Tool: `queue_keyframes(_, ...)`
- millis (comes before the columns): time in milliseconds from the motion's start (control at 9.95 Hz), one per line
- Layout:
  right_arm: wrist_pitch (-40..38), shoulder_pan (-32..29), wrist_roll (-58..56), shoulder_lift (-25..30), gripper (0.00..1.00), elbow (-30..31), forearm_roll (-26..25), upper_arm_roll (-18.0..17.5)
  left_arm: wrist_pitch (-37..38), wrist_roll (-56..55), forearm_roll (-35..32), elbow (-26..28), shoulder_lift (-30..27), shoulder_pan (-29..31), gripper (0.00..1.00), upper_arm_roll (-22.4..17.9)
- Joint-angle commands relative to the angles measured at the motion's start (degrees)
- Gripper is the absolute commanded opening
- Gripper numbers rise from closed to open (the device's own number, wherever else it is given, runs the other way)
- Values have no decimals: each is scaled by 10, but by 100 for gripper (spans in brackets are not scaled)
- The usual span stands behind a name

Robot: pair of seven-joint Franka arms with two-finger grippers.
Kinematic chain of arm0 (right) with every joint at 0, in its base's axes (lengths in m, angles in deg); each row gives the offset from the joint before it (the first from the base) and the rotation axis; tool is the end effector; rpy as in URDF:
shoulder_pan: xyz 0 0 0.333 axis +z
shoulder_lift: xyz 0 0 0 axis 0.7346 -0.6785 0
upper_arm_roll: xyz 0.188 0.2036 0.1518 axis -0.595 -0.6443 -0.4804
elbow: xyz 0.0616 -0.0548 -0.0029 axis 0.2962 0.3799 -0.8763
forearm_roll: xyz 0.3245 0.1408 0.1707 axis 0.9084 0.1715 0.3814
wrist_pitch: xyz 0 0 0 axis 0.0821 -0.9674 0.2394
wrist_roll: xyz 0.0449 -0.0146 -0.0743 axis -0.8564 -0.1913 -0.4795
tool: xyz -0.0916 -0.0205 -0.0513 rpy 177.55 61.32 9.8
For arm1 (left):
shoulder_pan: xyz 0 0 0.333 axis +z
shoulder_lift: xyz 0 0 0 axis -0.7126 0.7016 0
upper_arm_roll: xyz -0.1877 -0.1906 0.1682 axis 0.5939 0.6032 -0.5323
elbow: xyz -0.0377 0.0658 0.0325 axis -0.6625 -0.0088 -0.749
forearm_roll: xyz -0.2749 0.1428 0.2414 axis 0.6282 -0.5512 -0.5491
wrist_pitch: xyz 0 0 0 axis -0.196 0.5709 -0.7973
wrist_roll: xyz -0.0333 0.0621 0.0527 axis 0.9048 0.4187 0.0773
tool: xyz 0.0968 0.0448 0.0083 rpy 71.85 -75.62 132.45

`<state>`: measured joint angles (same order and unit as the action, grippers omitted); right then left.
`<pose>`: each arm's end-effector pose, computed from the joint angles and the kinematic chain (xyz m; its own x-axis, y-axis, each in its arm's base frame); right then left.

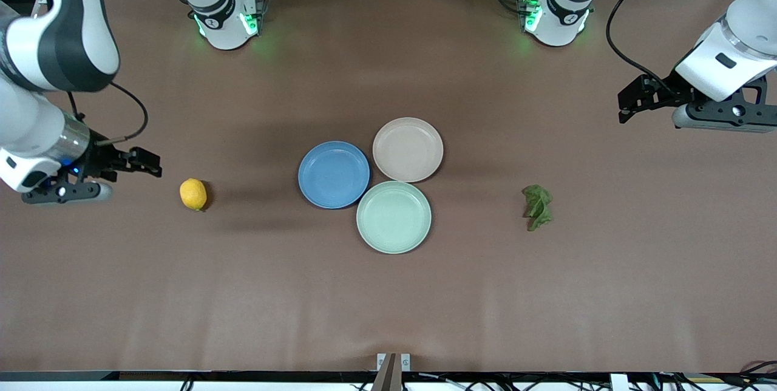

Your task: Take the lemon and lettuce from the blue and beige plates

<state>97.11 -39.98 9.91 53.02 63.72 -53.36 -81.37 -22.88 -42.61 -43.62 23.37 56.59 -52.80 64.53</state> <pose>0.6033 0.0180 0.5017 0.9960 0.0847 -0.0291 0.0836 -0.9958 -0.0382 0.5486 -0.0937 0.6131 0.9923 -0.1119 0.0528 -0.1123 -0.9937 0.0047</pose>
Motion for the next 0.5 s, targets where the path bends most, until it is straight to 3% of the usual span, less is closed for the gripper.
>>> queue_keyframes(0,-60,-25,9,7,100,-52,-27,-22,6,16,4,5,-7,5,100,1)
queue_keyframes(402,-158,-30,10,22,100,-120,-36,-24,6,16,4,6,-7,4,100,1)
